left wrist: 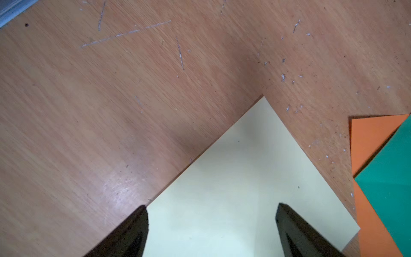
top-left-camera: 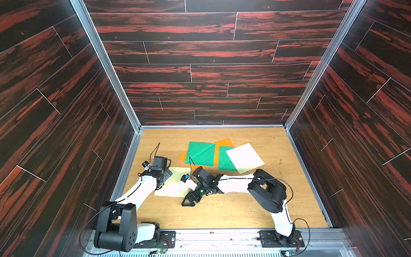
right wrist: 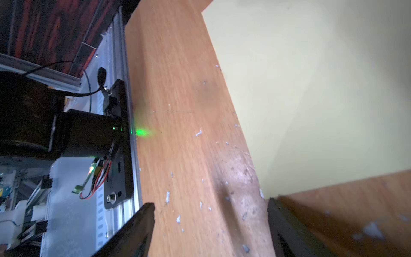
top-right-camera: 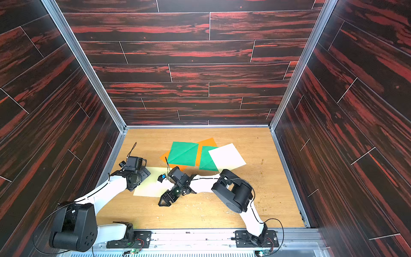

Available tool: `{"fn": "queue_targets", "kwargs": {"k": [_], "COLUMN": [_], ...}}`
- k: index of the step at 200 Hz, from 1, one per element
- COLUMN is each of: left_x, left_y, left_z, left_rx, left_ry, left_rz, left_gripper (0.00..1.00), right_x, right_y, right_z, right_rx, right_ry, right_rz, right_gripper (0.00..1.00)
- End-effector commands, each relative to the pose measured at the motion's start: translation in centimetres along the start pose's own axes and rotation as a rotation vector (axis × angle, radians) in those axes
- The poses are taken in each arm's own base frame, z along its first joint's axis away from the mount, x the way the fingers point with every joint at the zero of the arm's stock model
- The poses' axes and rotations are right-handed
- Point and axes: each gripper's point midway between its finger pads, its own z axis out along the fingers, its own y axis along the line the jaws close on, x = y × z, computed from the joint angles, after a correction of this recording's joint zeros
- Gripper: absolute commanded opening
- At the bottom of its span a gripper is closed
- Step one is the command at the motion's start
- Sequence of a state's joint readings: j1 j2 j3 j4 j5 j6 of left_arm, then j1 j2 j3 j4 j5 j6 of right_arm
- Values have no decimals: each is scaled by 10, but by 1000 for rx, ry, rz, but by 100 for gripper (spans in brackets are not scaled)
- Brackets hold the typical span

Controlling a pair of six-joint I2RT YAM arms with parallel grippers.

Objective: Sort the scattered colored papers by color
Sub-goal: Adjust the colored paper at the center of the board, then pick up the colored paper from the center of the board.

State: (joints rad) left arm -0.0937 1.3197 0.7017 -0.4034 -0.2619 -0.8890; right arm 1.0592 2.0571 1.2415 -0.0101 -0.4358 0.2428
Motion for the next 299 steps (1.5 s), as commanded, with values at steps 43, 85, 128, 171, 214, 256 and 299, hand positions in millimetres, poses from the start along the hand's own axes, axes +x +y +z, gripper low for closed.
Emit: {"fn": "queue_targets", "kwargs": {"k": [43,85,128,171,214,256,299], "left_x": [2,12,11,23,48,79,99], "left_y": [-64,-92,-112,-122,-102,-66,-35], "left_z": [-5,19,35,48,52,48,32], "left_rx": [314,316,328,298,238,185,164], "left_ry": [53,177,200,250,294,335,340], "left_rz": [85,192,236,275,276,255,237], "left_gripper": [93,69,76,77,77,77,78], "right_x": [-29,-74,-87,-81,-82,-85,-84], "right_y": [-69,-113,-129,-140,-146,-149,-152], "right_z": [-55,-149,-215,-227,-226,-223,-215], "right_rx": [353,663,790,826,837,835,818], "right_ry": [-82,-290,-380,-376,-367,-370,-358], "right_rz": [171,205,223,237,241,244,253], "right_gripper": [86,87,91,91,92,92,92]}}
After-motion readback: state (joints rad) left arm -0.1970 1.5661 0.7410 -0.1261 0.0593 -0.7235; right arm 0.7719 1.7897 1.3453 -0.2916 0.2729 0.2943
